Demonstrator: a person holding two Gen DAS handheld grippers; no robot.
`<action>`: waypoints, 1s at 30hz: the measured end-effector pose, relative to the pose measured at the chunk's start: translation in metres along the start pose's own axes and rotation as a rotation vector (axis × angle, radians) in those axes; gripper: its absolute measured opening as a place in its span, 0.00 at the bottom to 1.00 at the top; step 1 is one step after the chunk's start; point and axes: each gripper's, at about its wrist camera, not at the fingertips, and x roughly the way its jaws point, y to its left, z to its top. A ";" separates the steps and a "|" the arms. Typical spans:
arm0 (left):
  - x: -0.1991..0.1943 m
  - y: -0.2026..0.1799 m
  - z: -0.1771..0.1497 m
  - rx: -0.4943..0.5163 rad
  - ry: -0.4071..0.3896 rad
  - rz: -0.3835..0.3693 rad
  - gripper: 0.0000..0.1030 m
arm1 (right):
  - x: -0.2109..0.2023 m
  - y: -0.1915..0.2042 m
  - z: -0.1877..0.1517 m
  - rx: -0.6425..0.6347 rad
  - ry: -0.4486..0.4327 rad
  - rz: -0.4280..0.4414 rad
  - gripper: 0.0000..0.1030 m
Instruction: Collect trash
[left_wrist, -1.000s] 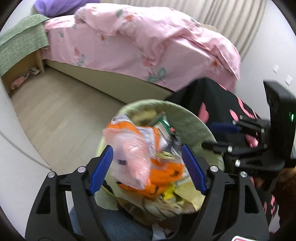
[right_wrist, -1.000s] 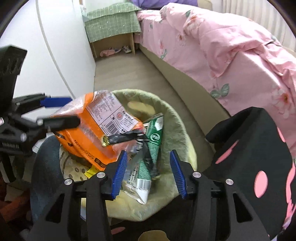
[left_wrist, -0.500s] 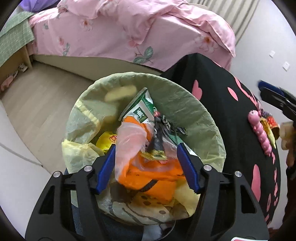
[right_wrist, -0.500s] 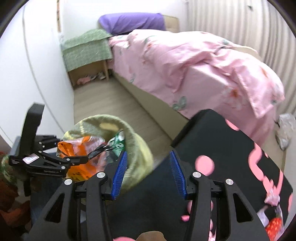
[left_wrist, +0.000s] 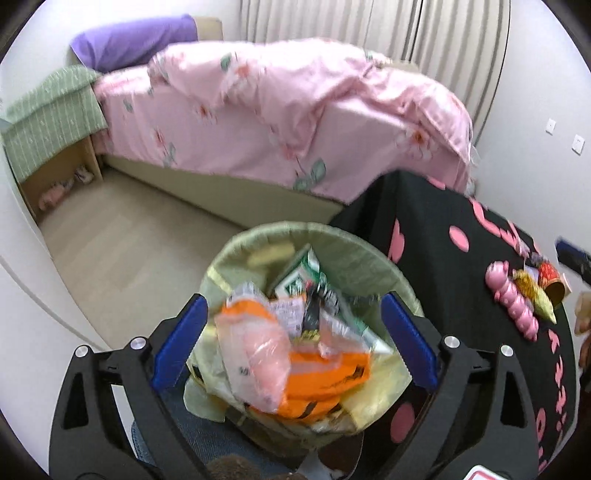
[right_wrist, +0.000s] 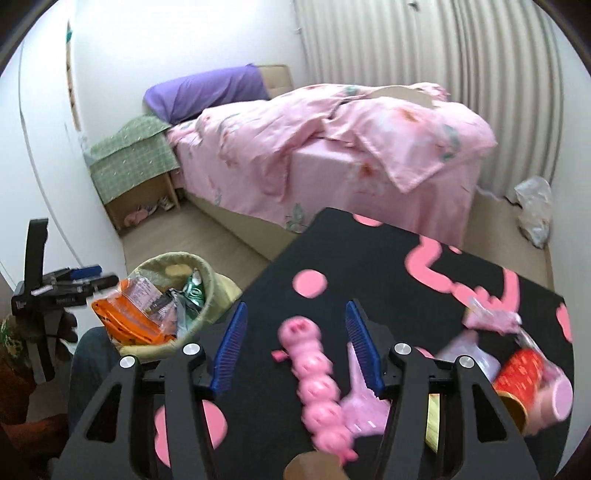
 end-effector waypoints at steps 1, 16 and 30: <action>-0.005 -0.006 0.003 -0.006 -0.025 -0.014 0.88 | -0.006 -0.005 -0.005 0.003 -0.009 -0.004 0.51; -0.011 -0.197 0.009 0.187 -0.050 -0.348 0.88 | -0.101 -0.106 -0.087 0.082 -0.022 -0.289 0.52; 0.034 -0.346 0.001 0.593 -0.013 -0.571 0.85 | -0.124 -0.164 -0.132 0.189 -0.013 -0.479 0.52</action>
